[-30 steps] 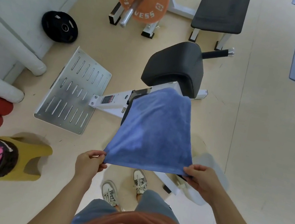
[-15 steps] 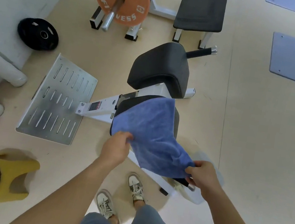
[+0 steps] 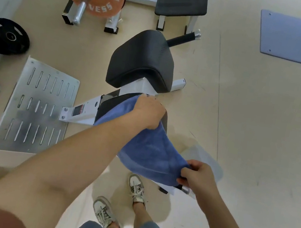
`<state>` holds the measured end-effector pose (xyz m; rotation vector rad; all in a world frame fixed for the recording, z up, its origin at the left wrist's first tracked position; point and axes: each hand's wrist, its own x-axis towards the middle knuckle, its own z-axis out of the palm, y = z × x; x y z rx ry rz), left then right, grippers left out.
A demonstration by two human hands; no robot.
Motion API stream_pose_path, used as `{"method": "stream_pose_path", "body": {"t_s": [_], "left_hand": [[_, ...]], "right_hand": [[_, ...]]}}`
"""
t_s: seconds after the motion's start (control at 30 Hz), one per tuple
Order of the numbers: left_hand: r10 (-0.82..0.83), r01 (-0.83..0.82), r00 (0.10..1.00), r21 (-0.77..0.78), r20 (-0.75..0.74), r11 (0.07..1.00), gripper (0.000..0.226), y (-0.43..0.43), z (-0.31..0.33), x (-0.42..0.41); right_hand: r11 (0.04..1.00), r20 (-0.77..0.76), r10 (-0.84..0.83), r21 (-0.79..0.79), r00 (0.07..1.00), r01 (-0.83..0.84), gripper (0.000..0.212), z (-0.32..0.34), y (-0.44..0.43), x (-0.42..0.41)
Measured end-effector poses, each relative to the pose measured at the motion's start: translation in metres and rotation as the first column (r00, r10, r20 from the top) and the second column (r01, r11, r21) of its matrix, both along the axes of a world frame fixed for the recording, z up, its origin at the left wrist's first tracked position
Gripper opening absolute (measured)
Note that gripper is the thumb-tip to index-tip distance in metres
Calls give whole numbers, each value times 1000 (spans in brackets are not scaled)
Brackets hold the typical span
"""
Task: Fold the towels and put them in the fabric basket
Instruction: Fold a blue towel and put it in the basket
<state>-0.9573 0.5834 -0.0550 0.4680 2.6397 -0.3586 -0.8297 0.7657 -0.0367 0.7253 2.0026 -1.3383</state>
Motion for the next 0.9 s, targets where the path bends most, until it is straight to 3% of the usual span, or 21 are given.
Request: {"method": "stream_pose_path", "body": {"t_s": [0.1,0.17,0.23,0.37,0.47,0.57,0.63,0.73,0.9], "left_hand": [[275,-238,954,260,-116,936,20,-41,18,11],[463,-339,873,490,-153,803,26,-76,35,22],[591,-399,794,611,-143,684,29,-105,60,32],[698,-274,666,783,-265,558,28,-146,118,36],[745,-155,506,803,-435,575,20,-161,164,45],[711,-33,417,772,-566,635,20,-163,187,74],[712,-35,410,771,-570,636,21,-160,174,97],[760,-180,461,790,-458,586,22,-146,126,140],[750,-524,658,672,-72,524,18,-125,34,210]], "right_hand": [[998,-99,49,-46,994,-54,15,32,8,-27],[991,-194,130,-8,972,-134,18,60,7,-55],[978,-316,205,35,926,-204,18,91,-5,-87],[962,-639,273,189,719,-198,15,157,-35,-129],[944,-787,324,304,525,-128,16,201,-40,-131],[937,-822,349,322,450,-138,19,217,-37,-113],[933,-807,357,332,470,-139,21,200,-31,-98],[918,-727,386,365,568,-157,27,147,-17,-70],[874,-474,473,362,743,-325,23,53,4,-15]]}}
